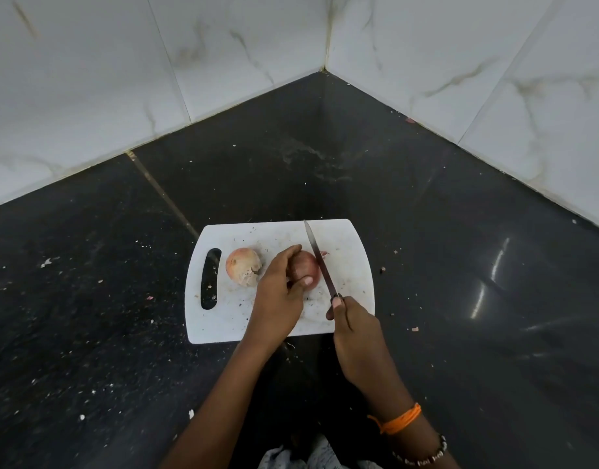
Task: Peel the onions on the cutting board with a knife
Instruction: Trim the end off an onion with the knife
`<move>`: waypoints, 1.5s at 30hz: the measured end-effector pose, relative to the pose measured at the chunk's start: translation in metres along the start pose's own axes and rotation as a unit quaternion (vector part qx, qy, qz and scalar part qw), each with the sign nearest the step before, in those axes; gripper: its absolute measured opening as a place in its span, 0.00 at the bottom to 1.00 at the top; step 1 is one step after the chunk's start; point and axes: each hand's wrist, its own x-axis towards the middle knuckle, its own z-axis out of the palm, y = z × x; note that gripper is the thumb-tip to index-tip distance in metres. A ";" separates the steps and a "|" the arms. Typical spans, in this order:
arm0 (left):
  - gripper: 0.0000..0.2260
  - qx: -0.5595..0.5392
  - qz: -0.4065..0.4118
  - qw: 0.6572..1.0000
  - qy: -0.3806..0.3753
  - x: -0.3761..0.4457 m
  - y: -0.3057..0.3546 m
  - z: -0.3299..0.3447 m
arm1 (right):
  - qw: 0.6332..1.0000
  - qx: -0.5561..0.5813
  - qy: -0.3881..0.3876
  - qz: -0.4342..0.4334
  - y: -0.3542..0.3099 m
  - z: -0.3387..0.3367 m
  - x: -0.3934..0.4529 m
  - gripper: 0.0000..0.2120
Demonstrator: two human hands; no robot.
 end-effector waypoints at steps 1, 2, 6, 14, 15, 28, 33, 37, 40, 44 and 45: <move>0.22 0.003 -0.001 1.000 0.007 0.000 0.000 0.001 | 1.000 -0.010 -0.001 -0.005 -0.001 0.000 0.000 0.17; 0.23 0.009 -0.001 1.000 0.015 0.000 0.000 0.001 | 1.000 -0.020 -0.005 -0.009 -0.003 -0.001 0.000 0.17; 0.23 0.035 0.024 0.998 0.041 0.001 -0.001 0.004 | 0.994 -0.106 -0.025 -0.031 -0.007 0.000 0.000 0.15; 0.21 0.091 0.062 0.991 0.076 -0.001 0.002 0.014 | 0.986 -0.161 -0.023 -0.028 -0.007 0.005 0.009 0.14; 0.21 0.093 0.064 0.991 0.075 0.000 0.002 0.015 | 0.986 -0.165 -0.022 -0.026 -0.006 0.006 0.007 0.14; 0.21 0.088 0.073 0.990 0.080 0.000 0.001 0.021 | 0.982 -0.175 -0.071 0.019 -0.004 0.007 0.029 0.13; 0.23 0.021 0.034 0.996 0.084 0.000 0.000 0.013 | 0.984 -0.152 -0.077 0.043 0.008 0.009 0.010 0.15; 0.24 -0.003 -0.008 0.999 0.036 0.003 -0.003 0.008 | 0.990 -0.134 -0.039 0.036 0.008 -0.005 0.024 0.16; 0.25 0.002 -0.009 0.999 0.031 0.007 -0.002 0.006 | 0.995 -0.089 -0.025 0.035 0.005 -0.015 0.029 0.19; 0.29 0.041 0.032 0.996 0.067 0.010 0.000 0.010 | 0.996 -0.070 -0.024 0.042 0.003 -0.017 0.026 0.18; 0.28 0.048 0.043 0.996 0.068 0.010 -0.002 0.010 | 0.997 -0.071 -0.026 0.035 0.003 -0.016 0.024 0.17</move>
